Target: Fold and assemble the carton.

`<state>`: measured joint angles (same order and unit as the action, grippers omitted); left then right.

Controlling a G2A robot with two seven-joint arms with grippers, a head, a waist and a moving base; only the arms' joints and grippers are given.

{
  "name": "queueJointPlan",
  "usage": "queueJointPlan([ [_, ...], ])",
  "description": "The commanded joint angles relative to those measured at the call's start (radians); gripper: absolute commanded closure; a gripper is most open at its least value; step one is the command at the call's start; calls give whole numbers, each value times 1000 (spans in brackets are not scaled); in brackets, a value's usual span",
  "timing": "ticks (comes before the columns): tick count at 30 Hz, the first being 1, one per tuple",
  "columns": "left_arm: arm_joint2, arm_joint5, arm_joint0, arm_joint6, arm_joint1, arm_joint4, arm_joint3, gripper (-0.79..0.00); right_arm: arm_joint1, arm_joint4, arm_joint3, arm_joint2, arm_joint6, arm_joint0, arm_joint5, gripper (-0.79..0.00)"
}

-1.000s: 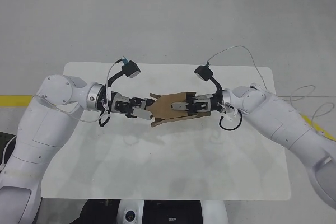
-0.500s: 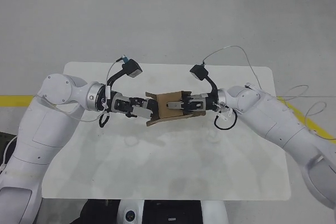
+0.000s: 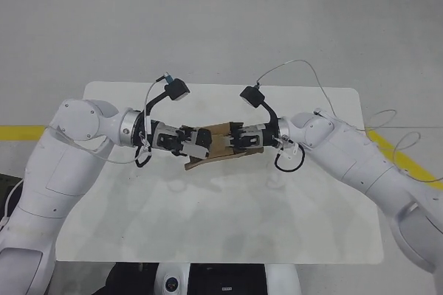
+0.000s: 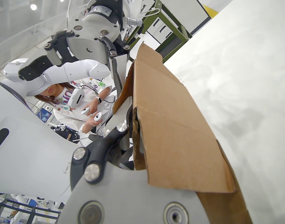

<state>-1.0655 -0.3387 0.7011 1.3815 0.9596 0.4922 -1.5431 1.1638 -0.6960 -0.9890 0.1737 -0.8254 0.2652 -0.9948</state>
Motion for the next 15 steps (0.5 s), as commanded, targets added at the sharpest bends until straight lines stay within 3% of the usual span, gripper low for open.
queueJointPlan([
  [1, -3, -10, 6, -13, -1, -31, -11, -785, 3, 0, 0, -1, -1, 1, 1, 0],
  [8, -16, -26, 25, -40, -6, -71, -40, -785, 13, 1, 9, -1, -2, 4, 2, 0],
  [15, -50, -26, 29, -24, -11, -10, -43, -785, 2, -7, 66, 16, 18, 10, -18, 0],
])
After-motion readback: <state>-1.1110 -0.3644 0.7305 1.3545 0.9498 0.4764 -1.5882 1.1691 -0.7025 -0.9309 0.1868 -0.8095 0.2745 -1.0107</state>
